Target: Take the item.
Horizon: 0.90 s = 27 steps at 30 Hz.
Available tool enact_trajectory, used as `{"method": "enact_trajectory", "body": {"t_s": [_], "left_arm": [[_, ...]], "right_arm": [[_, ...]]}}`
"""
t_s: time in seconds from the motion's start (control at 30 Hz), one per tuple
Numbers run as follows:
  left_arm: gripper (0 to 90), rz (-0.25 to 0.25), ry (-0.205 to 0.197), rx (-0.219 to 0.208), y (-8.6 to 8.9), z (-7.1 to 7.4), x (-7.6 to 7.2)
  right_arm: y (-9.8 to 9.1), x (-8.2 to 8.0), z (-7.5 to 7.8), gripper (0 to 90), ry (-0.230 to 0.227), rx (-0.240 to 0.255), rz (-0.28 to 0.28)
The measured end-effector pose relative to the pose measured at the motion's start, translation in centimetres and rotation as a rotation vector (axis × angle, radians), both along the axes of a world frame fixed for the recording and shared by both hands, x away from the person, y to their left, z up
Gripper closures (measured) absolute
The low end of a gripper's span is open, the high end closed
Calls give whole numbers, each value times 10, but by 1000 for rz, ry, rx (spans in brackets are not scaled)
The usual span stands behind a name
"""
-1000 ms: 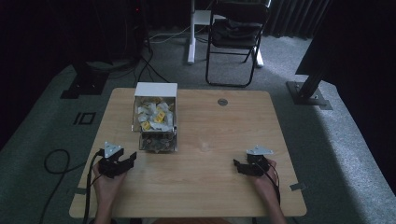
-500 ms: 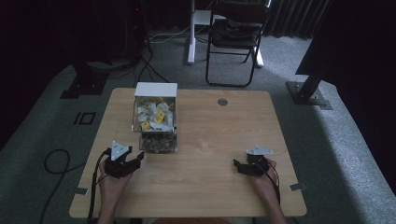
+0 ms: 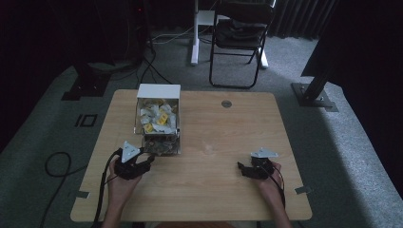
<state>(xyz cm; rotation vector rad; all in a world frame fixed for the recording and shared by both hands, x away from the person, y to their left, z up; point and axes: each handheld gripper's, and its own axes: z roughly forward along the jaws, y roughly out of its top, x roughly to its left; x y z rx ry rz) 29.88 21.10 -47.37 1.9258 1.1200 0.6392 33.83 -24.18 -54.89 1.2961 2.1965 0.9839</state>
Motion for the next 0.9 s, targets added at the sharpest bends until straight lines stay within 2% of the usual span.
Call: {"method": "enact_trajectory", "body": {"t_s": [0.27,0.53,0.9], "left_arm": [[471,-50,6,9,-10,-5,7],[459,-50,14,31,-13,-10,13],[454,-70,16,11,-17,-17,22]], "right_arm": [[0,1,0,275,0,-1,6],[0,1,0,275,1,-1,6],[0,1,0,275,0,-2,6]]}}
